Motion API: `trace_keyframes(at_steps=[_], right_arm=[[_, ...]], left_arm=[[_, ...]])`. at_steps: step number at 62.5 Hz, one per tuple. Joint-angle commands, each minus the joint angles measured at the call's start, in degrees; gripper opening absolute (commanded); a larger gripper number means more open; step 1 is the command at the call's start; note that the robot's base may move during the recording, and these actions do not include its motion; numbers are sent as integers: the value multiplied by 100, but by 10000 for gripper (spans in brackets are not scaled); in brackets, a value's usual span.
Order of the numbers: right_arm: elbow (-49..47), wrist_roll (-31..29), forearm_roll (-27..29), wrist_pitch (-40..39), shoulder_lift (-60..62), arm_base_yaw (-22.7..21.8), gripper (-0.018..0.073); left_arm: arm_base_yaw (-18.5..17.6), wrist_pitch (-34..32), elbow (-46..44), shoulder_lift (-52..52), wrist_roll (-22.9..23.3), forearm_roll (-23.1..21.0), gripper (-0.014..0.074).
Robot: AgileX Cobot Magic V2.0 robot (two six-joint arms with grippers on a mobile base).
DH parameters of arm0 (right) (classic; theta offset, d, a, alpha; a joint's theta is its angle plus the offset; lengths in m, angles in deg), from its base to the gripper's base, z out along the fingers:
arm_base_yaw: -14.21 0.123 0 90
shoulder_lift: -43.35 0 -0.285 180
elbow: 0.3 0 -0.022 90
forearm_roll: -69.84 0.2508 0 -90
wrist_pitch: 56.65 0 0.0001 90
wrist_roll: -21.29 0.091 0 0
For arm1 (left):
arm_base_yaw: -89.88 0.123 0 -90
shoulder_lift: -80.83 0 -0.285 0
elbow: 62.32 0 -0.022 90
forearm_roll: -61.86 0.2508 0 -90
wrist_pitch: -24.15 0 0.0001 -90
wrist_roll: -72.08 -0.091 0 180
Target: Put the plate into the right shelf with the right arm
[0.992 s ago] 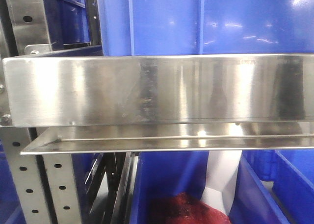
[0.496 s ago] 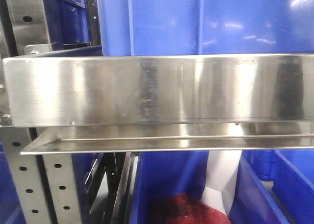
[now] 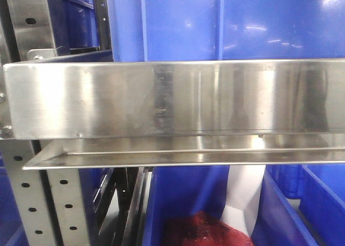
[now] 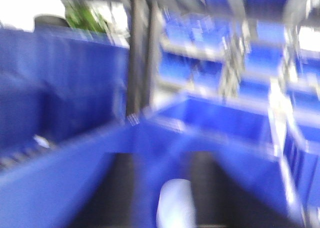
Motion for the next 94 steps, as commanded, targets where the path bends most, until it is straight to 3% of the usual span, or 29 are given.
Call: trace_keyframes(at_steps=[1, 3, 27, 64, 72, 86, 94], right_arm=[[-195, -43, -2, -13, 423, -31, 75], [-195, -38, -2, 98, 540, -31, 36], [-185, -32, 7, 645, 899, -31, 55], [-65, 40, -109, 416, 1030, -130, 55], [367, 792, -590, 411, 1477, -448, 55], [1655, 2712, -1530, 175, 2703, -1233, 55], [2470, 3739, -2208, 188, 3281, -1402, 55]], left_arm=[[-37, -499, 46, -37, 19, -33, -47], [-37, -499, 46, -37, 19, -33, -47], [-37, -499, 46, -37, 19, -33, -47], [-37, -499, 46, -37, 19, -33, -47], [-37, -499, 46, -37, 19, -33, -47], [-37, -499, 46, -37, 19, -33, -47], [-37, -499, 46, -37, 19, -33, -47]])
